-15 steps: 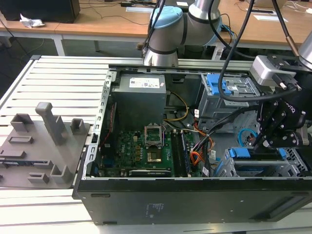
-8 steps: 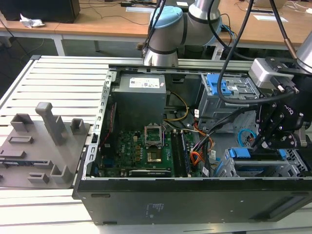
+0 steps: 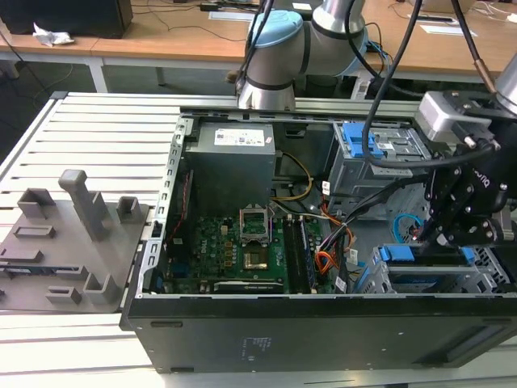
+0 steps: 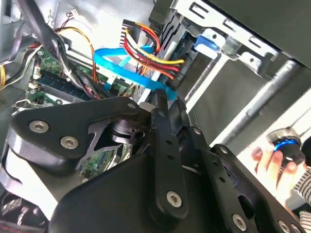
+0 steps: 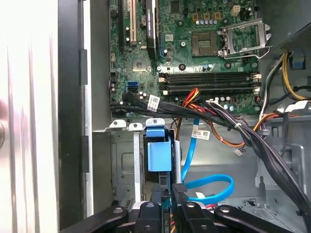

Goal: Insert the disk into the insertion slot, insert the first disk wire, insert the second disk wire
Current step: 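Insert the second disk wire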

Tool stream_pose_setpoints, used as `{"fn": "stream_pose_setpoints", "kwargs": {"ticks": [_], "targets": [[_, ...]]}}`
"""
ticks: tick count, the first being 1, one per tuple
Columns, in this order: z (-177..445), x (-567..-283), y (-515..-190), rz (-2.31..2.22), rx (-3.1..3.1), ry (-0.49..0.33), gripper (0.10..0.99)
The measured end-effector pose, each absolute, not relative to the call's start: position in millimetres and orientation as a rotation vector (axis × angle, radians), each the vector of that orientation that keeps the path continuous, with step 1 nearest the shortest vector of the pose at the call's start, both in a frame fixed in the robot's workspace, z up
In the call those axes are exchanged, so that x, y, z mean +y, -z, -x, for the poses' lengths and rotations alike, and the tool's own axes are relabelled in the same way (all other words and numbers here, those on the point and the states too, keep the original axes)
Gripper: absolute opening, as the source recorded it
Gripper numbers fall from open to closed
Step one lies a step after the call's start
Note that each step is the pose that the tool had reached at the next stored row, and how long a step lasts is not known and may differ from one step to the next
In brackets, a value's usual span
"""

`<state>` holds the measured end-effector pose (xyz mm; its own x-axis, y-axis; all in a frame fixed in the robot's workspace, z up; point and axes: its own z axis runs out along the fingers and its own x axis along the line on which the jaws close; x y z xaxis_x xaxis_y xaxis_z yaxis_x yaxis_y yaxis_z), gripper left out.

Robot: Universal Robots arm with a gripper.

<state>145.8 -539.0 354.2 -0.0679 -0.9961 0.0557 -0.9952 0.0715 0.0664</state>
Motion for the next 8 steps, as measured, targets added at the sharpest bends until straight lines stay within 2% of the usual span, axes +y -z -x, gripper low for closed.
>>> {"fn": "stream_pose_setpoints", "kwargs": {"ticks": [3,5,8], "targets": [[-146,-537,-365,-2.084,-2.235,0.016,0.224],[-146,-536,-373,-2.084,-2.235,0.016,0.106],[-146,-536,-383,-2.084,-2.235,0.016,0.106]]}}
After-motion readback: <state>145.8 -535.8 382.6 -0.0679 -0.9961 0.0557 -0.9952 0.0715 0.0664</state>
